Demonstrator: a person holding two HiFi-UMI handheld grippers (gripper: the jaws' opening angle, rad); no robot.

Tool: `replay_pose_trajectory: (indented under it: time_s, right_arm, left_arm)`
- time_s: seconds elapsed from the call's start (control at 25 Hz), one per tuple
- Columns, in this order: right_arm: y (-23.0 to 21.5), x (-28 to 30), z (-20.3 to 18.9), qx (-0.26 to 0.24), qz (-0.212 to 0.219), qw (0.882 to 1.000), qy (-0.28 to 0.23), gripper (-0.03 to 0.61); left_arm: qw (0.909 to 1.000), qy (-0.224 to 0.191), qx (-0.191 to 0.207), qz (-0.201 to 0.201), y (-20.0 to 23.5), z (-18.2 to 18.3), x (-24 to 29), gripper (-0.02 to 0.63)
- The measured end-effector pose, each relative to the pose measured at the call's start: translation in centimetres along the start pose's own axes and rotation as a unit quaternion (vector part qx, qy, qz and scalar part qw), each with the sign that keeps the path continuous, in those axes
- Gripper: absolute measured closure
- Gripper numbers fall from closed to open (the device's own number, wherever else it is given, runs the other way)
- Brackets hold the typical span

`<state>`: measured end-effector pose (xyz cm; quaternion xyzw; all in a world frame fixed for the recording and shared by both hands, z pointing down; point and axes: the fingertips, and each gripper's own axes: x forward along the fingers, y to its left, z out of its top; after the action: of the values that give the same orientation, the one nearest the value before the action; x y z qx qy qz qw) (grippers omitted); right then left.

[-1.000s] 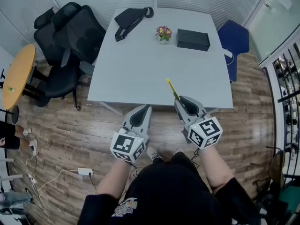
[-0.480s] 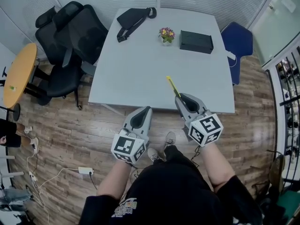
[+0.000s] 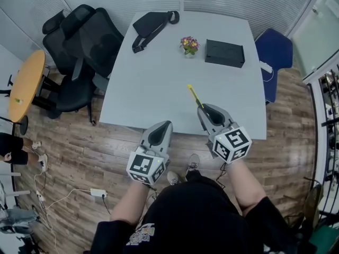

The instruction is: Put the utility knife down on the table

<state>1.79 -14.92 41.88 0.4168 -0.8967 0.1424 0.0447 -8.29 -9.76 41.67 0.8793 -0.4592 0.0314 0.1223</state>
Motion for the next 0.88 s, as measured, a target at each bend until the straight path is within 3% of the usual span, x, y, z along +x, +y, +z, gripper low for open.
replay_pose_trajectory:
  time_s: [0.44, 0.88]
  right_arm:
    - [-5.8, 2.6, 0.3, 0.002, 0.028, 1.000, 0.011, 0.522]
    - [-9.4, 6.6, -1.6, 0.007, 0.012, 0.999, 0.044, 0.522]
  left_arm:
    - [0.9997, 0.008, 0.001, 0.023, -0.4, 0.1, 5.9, 0.608]
    - [0.9997, 0.026, 0.003, 0.003, 1.3, -0.7, 8.8, 0.609]
